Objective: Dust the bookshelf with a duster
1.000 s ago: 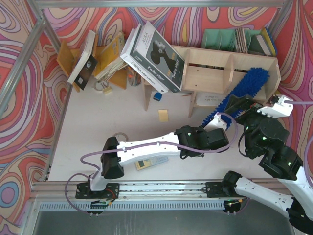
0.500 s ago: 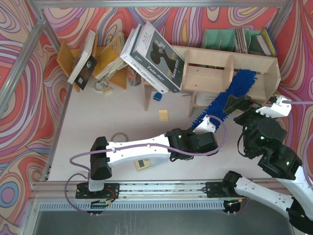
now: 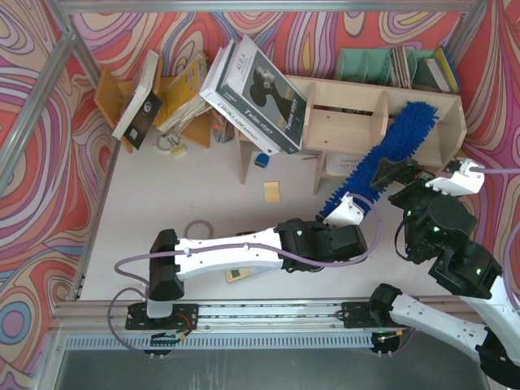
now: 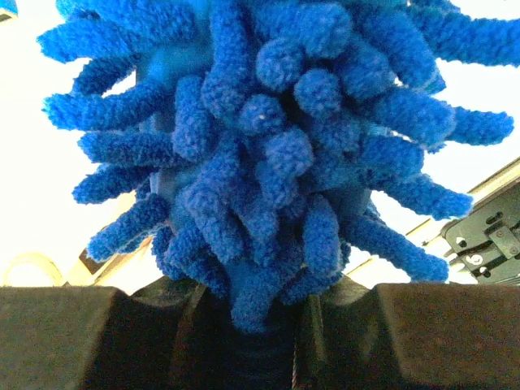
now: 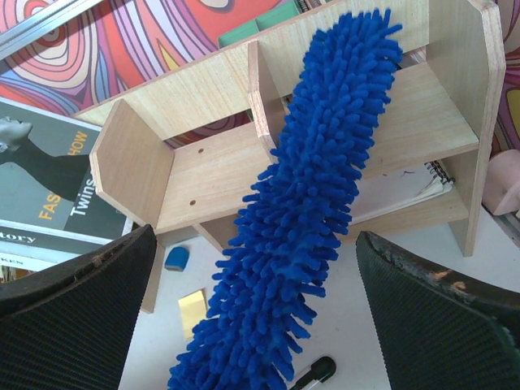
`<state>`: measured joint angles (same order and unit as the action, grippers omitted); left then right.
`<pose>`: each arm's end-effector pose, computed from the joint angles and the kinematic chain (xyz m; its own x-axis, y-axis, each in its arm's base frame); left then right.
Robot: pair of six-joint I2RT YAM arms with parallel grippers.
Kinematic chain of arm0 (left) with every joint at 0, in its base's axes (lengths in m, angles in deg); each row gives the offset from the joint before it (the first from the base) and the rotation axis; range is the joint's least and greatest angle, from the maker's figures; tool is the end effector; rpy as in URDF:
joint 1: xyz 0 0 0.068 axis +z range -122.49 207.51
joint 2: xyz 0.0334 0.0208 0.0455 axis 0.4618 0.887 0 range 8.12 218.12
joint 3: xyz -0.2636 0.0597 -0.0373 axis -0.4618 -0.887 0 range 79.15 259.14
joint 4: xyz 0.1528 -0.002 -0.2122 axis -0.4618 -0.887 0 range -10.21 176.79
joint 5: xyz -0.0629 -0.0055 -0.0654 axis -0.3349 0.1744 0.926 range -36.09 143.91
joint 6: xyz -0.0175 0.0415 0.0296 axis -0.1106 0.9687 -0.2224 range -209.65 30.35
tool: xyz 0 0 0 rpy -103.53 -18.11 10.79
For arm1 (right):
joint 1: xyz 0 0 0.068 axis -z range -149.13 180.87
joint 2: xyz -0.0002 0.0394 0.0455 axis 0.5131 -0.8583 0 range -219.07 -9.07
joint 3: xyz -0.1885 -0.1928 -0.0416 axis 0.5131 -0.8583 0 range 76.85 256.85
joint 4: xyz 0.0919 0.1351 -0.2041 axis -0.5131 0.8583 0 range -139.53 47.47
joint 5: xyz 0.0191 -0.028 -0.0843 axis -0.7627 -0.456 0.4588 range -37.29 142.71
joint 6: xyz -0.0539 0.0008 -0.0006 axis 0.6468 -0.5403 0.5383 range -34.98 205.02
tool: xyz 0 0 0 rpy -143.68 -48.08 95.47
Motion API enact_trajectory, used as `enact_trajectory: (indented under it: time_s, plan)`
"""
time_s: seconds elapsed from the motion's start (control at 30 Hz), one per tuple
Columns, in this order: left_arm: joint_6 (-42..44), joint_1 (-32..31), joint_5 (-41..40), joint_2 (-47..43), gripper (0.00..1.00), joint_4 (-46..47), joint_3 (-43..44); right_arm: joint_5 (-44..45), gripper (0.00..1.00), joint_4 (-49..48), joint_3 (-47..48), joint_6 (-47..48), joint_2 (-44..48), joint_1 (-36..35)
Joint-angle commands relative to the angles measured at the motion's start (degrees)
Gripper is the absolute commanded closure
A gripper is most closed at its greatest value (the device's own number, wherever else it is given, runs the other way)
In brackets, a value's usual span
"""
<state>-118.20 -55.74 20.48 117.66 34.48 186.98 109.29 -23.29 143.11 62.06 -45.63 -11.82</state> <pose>0.0683 -0.4107 0.3311 -0.4616 0.5053 -0.7292 0.6490 0.7527 0.1108 0.0822 0.0355 0.4500 0.1341 0.4161 -0.8994 0.2025 0.8769 0.4359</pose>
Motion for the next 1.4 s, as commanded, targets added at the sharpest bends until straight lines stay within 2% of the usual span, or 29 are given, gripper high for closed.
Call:
enact_trajectory:
  time_s: [0.0, 0.23, 0.43, 0.8, 1.03, 1.37]
  plan:
    - [-0.41, -0.95, -5.72, -5.02, 1.00, 6.43, -3.41, 0.67, 0.01, 0.39, 0.27, -0.47, 0.44, -0.01]
    - [1.31, -0.89, -10.16, -9.82, 1.00, 8.00, -6.61, 0.64, 0.01, 0.33, 0.19, -0.63, 0.49, -0.01]
    - [1.47, -0.79, -9.53, -9.76, 1.00, 8.33, -7.95, 0.55, 0.01, 0.12, 0.70, -0.22, -0.08, 0.01]
    - [-0.08, 0.24, -2.74, -8.12, 1.00, 9.07, -11.52, 0.56, 0.01, -0.88, 1.30, 0.90, -0.51, 0.01]
    - [2.17, 0.53, -8.14, -11.88, 1.00, 10.32, -12.86, 0.46, 0.01, -1.18, 1.06, 0.86, -0.60, 0.05]
    - [5.81, 0.19, -3.58, -13.28, 1.00, 15.60, -16.38, 0.25, 0.01, -0.87, 2.42, 1.05, -0.28, -0.01]
